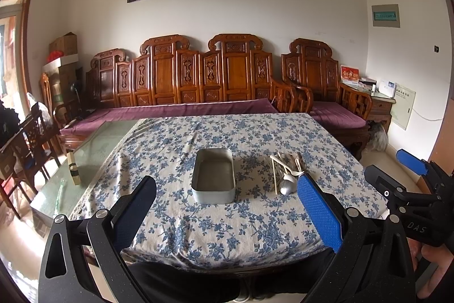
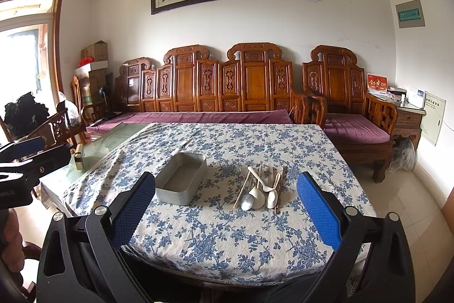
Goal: Organize utensils
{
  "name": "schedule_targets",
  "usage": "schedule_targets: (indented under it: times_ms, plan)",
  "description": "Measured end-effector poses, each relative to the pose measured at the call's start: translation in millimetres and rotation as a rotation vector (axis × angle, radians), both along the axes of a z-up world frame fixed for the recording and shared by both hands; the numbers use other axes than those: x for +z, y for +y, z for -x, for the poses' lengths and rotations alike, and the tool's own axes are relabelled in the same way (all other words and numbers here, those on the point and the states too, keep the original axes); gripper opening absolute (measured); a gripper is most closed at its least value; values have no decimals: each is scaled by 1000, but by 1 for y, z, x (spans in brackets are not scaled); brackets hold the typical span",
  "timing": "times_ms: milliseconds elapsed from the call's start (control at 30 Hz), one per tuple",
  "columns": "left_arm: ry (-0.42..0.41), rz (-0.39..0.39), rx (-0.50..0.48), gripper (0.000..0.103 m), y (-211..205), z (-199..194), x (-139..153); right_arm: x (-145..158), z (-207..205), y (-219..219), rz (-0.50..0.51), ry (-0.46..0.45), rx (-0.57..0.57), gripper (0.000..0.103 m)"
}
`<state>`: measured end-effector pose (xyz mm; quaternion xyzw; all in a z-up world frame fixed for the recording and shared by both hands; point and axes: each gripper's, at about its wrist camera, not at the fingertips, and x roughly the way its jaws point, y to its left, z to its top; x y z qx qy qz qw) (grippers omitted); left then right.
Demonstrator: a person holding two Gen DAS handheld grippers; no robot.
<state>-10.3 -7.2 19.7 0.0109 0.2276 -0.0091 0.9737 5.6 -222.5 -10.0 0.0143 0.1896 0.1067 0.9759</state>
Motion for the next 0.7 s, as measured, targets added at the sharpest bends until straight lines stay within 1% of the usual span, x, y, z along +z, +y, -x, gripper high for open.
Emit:
schedule_targets:
  times_ms: [500,700]
  plan:
    - [0,0,-2,96,-2,1,1,0,-1,-1,-1,0,0,100]
    - [26,-3,-10,96,-6,-6,-5,-1,0,3,1,13,0,100]
